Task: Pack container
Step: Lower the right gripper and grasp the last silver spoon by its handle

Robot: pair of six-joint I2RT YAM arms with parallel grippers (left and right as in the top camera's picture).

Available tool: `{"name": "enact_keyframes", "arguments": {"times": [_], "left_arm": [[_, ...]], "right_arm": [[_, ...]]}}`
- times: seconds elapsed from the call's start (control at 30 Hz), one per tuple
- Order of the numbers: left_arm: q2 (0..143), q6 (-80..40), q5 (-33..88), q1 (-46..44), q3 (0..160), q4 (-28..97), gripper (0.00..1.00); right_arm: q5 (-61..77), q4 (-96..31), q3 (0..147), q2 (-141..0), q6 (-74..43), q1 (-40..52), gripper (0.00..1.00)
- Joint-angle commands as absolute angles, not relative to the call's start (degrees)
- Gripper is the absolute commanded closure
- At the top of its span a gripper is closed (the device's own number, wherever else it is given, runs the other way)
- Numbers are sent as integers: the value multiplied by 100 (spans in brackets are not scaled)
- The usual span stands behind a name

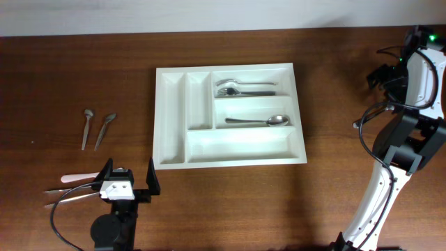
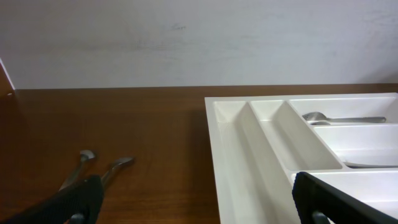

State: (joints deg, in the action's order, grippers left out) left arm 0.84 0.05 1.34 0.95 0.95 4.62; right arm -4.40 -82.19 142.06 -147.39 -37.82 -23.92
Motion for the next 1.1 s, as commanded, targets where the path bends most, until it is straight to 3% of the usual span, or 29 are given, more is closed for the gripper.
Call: {"name": "enact_keyframes", "arguments": {"times": [0.0,1.07], "left_arm": [[30,93,198,128,54,451,1],[30,93,198,130,54,454,1]], "right_arm": [[-412,-8200,14092,-14770,-4189,-2410,1],[-392,-7367,13161,-14772,-3472,-2488,1]]}}
